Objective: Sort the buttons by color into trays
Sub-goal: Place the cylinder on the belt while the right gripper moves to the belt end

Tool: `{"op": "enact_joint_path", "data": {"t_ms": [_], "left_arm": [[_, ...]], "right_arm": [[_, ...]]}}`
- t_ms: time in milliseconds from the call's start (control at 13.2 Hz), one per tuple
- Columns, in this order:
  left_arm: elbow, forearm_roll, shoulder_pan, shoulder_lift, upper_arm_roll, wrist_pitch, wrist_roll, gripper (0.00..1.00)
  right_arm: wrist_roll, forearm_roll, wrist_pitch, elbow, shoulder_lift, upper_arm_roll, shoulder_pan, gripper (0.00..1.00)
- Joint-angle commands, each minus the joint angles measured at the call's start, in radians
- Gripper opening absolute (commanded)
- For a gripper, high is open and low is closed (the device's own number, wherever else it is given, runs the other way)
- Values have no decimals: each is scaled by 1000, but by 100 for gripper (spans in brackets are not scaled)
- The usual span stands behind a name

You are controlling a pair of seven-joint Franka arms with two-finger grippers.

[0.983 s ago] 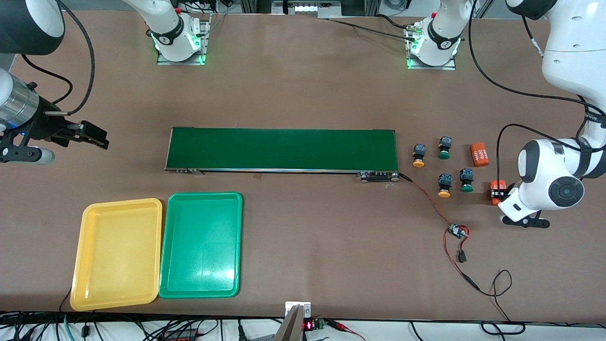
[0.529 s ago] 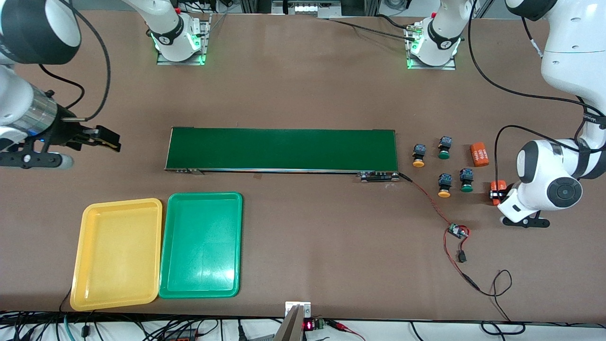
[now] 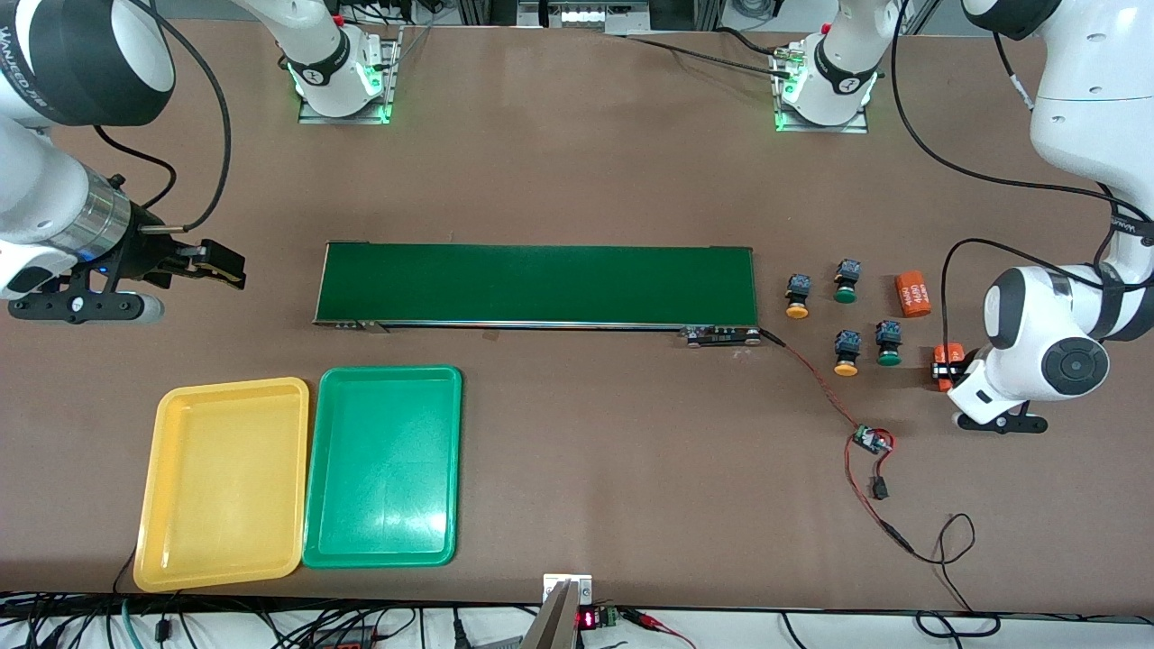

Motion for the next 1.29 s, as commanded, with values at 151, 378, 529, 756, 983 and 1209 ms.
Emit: {"op": "enact_joint_path", "data": {"t_ms": [151, 378, 529, 756, 983, 1209], "left_arm": [[89, 1, -53, -53, -17, -197, -6, 35], [197, 1, -131, -71, -23, -381, 2, 30], [229, 1, -157, -99, -62, -469, 3, 27], [229, -1, -154, -134, -199, -558, 5, 25], [228, -1, -147, -139, -351, -610, 6, 25], [219, -2, -147, -136, -460, -624, 61, 25]], "right_arm": [[2, -2, 50, 3, 12, -3, -5, 100], [3, 1, 81, 5, 22, -3, -4, 100], [2, 3, 84, 3, 35, -3, -4, 100], [6, 0, 116, 5, 60, -4, -8, 100], [6, 0, 155, 3, 75, -6, -10, 100], [3, -3, 166, 8, 74, -6, -5, 100]]}}
